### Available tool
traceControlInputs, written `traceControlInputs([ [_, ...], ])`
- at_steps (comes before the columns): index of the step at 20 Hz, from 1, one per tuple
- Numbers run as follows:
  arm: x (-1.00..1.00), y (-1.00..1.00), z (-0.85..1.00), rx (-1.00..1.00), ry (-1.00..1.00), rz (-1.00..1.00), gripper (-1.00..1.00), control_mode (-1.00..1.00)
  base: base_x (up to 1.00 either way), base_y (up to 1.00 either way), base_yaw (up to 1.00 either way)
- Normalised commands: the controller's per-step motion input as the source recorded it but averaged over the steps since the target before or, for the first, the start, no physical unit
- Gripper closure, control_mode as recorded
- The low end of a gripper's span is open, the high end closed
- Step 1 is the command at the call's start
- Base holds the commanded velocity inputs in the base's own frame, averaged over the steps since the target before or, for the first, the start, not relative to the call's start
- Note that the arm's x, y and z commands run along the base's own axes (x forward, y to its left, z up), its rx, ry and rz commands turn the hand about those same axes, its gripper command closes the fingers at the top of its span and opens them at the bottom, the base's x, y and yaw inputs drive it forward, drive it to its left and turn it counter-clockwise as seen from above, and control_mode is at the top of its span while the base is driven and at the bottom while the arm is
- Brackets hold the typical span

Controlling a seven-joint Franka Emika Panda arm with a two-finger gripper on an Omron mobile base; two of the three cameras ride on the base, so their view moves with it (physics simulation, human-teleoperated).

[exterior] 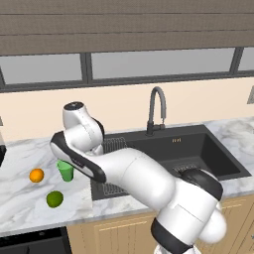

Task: Remove the orange and lime from the sink. Then move the bowl and cup from the counter to the sink for washing.

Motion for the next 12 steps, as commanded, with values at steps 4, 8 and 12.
traceControlInputs([
  [4, 0.01, -0.15, -0.01, 0.00, 0.03, -0.01, -1.00, -1.00, 0.00, 0.00, 0.00],
  [8, 0.07, -0.04, -0.02, 0.00, 0.00, -0.01, -1.00, -1.00, 0.00, 0.00, 0.00],
  [12, 0.10, 0.00, -0.02, 0.00, 0.00, 0.00, -1.00, -1.00, 0.00, 0.00, 0.00],
])
